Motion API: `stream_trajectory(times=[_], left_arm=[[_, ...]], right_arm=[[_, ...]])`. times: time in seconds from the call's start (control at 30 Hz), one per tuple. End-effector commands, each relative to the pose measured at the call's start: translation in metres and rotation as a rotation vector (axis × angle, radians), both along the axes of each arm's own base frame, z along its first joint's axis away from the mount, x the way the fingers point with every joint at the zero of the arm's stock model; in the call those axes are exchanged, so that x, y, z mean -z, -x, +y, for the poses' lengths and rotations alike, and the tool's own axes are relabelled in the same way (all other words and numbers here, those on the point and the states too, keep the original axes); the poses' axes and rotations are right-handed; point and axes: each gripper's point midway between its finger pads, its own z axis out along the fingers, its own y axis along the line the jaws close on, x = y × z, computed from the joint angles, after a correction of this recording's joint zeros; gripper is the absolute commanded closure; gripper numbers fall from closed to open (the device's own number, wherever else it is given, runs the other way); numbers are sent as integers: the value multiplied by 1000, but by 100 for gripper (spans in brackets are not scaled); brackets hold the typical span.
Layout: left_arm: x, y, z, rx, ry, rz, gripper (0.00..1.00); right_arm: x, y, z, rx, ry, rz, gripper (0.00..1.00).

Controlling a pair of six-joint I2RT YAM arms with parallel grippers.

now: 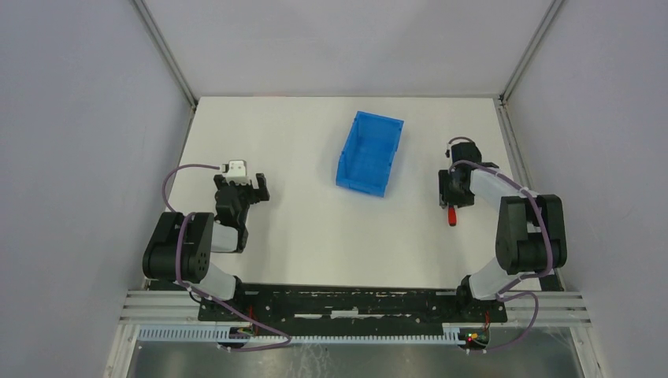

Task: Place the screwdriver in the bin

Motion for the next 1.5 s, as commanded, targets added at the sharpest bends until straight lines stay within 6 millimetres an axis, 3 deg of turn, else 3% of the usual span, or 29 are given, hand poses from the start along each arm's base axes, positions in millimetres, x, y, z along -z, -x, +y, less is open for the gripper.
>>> stream_trajectory(times=[0.0,0.1,0.2,0.23,0.3,0.6,0.73,0.87,0.97,1.0,1.1,1.2,1.47], left_arm=[[-17,-9,2,-10,18,-64,0],[-17,-8,2,-10,18,-63,0],[-17,-9,2,-9,18,-63,0],[-17,-8,2,-9,18,-64,0],[-17,-9,2,-9,18,-64,0],[-17,-9,2,-9,18,-64,0],[-17,-9,2,-9,18,-64,0],[-17,-9,2,-10,18,-65,0],[-17,-8,2,-9,18,-64,0],[-17,-9,2,-8,18,-64,0],[-17,-8,2,-8,18,-63,0],[-17,-9,2,-9,19,-64,0],[-17,-8,2,-9,18,-63,0]], right_arm=[[17,3,0,7,-31,7,48],[29,13,0,0,-32,57,60],[30,18,2,-15,-42,87,94],[23,14,1,-17,-37,85,100],[4,8,0,-22,-29,81,100],[-123,-25,-8,-23,17,-55,100],[-160,-42,2,-10,-44,-160,100],[-187,-67,38,-32,-141,-271,100],[-209,-92,108,-137,-216,-372,100],[-218,-101,147,-197,-253,-406,100],[-226,-121,207,-279,-296,-431,100],[-208,-137,237,-289,-295,-426,100],[-136,-155,247,-233,-189,-383,100]])
